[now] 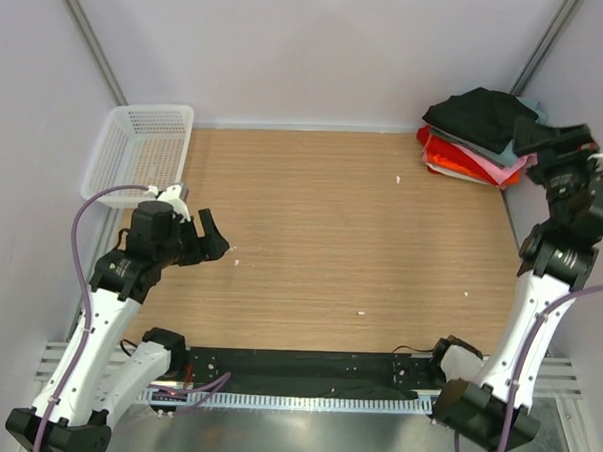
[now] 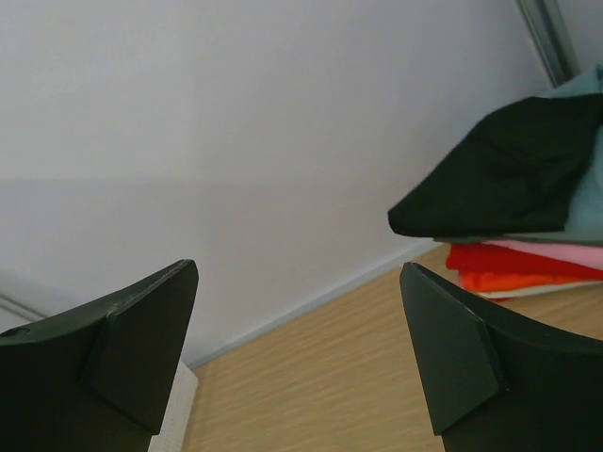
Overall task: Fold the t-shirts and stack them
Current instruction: Reset both grippers
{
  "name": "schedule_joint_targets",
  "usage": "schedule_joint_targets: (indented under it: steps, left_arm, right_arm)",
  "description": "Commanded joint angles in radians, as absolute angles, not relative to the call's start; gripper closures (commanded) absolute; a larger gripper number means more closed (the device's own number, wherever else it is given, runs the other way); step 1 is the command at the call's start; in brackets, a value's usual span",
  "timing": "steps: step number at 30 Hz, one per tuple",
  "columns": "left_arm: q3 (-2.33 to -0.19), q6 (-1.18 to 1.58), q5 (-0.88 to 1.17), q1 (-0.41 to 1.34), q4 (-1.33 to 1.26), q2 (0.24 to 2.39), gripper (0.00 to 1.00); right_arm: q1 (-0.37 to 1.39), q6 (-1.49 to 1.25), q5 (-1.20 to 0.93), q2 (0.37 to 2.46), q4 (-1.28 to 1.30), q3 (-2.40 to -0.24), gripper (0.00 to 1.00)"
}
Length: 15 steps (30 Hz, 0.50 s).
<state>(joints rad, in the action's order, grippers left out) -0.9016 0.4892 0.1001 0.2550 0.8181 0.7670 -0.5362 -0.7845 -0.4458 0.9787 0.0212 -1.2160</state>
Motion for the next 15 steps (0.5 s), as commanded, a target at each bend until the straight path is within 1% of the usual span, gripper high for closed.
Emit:
schedule_joint_targets:
  steps: [1, 6, 10, 11, 13, 15]
  left_arm:
    - [-0.900, 0.476, 0.114, 0.258, 0.776, 0.752, 0.19]
    - [-0.900, 0.476, 0.117, 0.258, 0.776, 0.750, 0.19]
    - [-0.899, 0.476, 0.107, 0.258, 0.776, 0.749, 0.19]
    - [-0.900, 0.476, 0.107, 0.258, 0.778, 0.747, 0.19]
    - [-0.900, 0.476, 0.104, 0.258, 0.776, 0.747, 0.19]
    - [-0.897, 0.477, 0.103, 0.259, 0.778, 0.749, 0.19]
  right_arm:
    - [-0.508, -0.646, -0.326, 0.832, 0.161, -1.041, 0.04]
    - [-0.393, -0.615, -0.223, 0.743, 0.314, -0.931, 0.05]
    - [-0.376, -0.546, -0.138, 0.709, 0.471, -0.864, 0.00]
    - [-0.376, -0.507, -0.071, 0.700, 0.530, -0.862, 0.00]
    - [-0.355, -0.486, -0.008, 0.680, 0.575, -0.859, 0.00]
    - [-0.344, -0.486, -0.005, 0.628, 0.584, -0.842, 0.00]
